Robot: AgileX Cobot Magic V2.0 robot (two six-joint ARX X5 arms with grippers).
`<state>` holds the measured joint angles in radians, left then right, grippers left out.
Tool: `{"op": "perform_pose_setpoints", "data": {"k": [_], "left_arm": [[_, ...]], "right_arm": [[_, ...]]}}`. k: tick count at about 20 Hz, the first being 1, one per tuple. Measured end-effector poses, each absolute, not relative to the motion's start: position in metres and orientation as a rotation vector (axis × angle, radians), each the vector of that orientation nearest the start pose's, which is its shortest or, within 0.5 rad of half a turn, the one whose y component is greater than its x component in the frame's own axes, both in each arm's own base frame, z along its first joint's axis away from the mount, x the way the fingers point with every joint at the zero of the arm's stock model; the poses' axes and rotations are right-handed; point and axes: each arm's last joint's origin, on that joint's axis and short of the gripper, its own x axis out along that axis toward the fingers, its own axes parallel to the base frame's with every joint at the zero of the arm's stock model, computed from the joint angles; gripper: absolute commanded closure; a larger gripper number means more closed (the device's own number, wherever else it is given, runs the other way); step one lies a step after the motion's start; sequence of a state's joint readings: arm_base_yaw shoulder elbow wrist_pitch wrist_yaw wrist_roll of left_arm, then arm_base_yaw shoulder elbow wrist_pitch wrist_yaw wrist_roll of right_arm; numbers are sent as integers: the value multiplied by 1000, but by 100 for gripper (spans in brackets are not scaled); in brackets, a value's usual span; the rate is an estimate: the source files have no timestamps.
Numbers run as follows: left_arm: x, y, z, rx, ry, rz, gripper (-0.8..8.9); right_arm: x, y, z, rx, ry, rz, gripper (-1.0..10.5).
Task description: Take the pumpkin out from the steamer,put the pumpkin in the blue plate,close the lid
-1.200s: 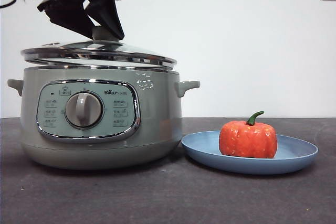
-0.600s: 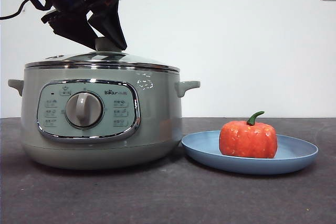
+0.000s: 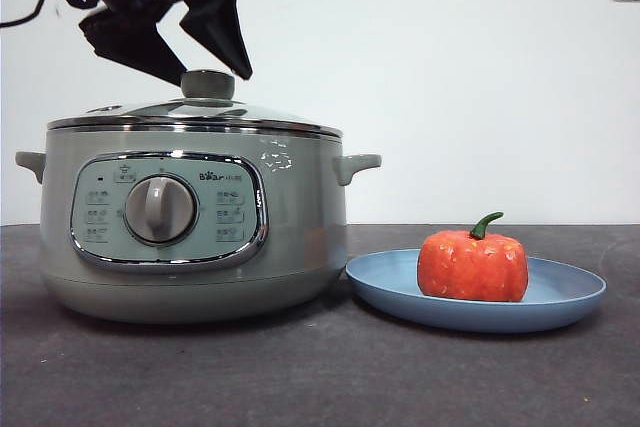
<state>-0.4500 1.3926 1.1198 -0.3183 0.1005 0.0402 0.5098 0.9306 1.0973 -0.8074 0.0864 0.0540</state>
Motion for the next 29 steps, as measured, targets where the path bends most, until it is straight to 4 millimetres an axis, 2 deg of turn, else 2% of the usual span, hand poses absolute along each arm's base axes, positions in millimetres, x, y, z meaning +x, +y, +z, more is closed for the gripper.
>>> {"op": "perform_pose_setpoints", "data": {"k": [4, 5, 7, 9, 10, 12, 14, 19, 22, 29], "left_arm": [[255, -127, 317, 123, 581, -541, 437], [249, -123, 320, 121, 599, -538, 553], [236, -117, 324, 127, 641, -536, 843], [226, -112, 332, 125, 628, -536, 822], [220, -110, 338, 121, 607, -538, 822], [208, -104, 348, 113, 561, -540, 822], [196, -98, 349, 108, 501, -525, 822], [160, -83, 304, 112, 411, -454, 822], [140, -72, 290, 102, 351, -432, 818], [136, -70, 286, 116, 403, -431, 817]], "right_arm": [[151, 82, 358, -136, 619, 392, 418], [152, 82, 359, -132, 607, 393, 449], [152, 82, 360, -129, 596, 394, 674], [153, 83, 361, -131, 581, 397, 933], [154, 83, 362, -134, 570, 399, 962], [155, 83, 364, -125, 518, 396, 962], [153, 81, 357, -120, 457, 353, 962], [140, 73, 310, -69, 362, 335, 962], [135, 70, 291, -23, 370, 326, 961], [134, 69, 283, -4, 453, 310, 946]]}}
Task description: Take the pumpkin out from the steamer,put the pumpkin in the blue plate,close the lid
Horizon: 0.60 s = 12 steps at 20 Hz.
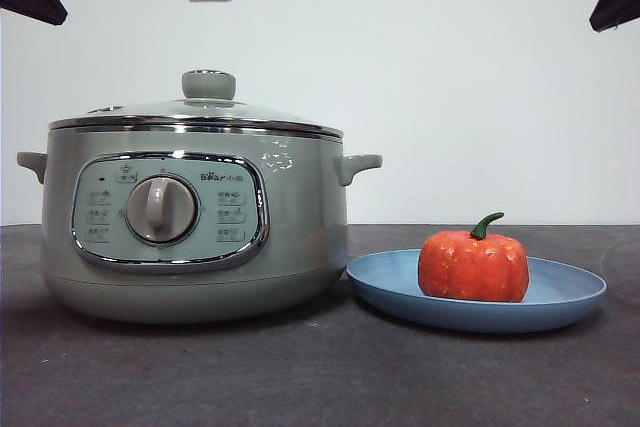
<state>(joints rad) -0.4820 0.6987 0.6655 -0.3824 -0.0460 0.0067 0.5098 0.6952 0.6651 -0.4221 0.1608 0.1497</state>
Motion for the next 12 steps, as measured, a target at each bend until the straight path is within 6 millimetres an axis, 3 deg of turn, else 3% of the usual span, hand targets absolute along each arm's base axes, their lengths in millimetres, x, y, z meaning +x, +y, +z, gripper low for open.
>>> {"op": "perform_pose_setpoints", "data": {"k": [8, 12], "left_arm": [[133, -68, 286, 121, 411, -428, 817], [100, -43, 298, 112, 312, -352, 817]], "right_arm": [[134, 69, 283, -4, 457, 309, 946], [134, 69, 283, -4, 457, 309, 946]]}}
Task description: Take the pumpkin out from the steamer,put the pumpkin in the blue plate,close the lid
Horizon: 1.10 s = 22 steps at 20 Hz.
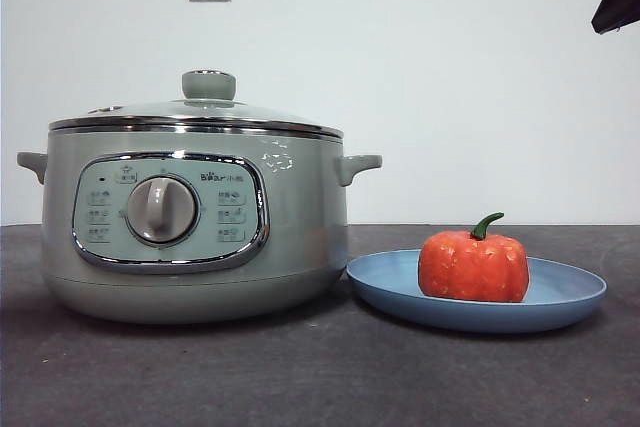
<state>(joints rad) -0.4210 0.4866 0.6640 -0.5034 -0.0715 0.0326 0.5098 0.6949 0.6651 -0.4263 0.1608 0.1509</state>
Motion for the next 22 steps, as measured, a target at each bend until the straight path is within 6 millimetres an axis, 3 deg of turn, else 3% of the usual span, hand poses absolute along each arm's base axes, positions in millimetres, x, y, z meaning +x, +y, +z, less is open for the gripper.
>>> {"op": "perform_pose_setpoints", "data": {"k": [2, 4, 8, 14, 22], "left_arm": [[82, -27, 302, 68, 169, -268, 817], [75, -16, 288, 43, 76, -169, 817], [81, -6, 231, 28, 48, -30, 817], [96, -4, 162, 5, 99, 10, 817], [96, -3, 151, -35, 177, -28, 817]], "right_arm": [[133, 69, 283, -3, 457, 309, 946], [133, 69, 283, -1, 457, 308, 946], [133, 69, 283, -1, 457, 308, 946], [133, 69, 283, -1, 457, 308, 946], [133, 69, 283, -1, 457, 308, 946]]}}
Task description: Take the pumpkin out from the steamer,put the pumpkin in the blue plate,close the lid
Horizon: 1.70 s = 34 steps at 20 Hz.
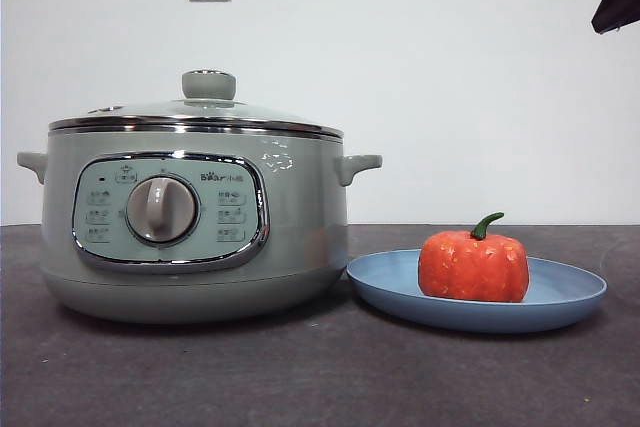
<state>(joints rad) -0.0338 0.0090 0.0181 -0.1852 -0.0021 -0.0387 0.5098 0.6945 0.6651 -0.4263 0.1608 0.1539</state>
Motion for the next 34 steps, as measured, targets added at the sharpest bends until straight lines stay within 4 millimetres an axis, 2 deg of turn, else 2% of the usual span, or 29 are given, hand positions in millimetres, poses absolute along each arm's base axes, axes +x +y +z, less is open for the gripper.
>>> {"op": "perform_pose_setpoints", "data": {"k": [16, 18, 21, 23, 26, 30, 34], "left_arm": [[96, -3, 151, -50, 177, -30, 817], [96, -3, 151, -50, 177, -29, 817], [96, -3, 151, -50, 177, -29, 817], [96, -3, 151, -50, 177, -29, 817], [96, -3, 151, -50, 177, -29, 817], [96, -3, 151, -50, 177, -29, 817], [96, -3, 151, -50, 177, -29, 817]], "right_arm": [[133, 69, 283, -1, 460, 311, 946], [127, 62, 282, -20, 478, 276, 946], [118, 42, 281, -8, 357, 213, 946], [111, 30, 267, 21, 247, 223, 946], [101, 17, 229, 40, 142, 217, 946], [96, 12, 184, 42, 171, 190, 946], [95, 11, 158, 43, 193, 179, 946]]}}
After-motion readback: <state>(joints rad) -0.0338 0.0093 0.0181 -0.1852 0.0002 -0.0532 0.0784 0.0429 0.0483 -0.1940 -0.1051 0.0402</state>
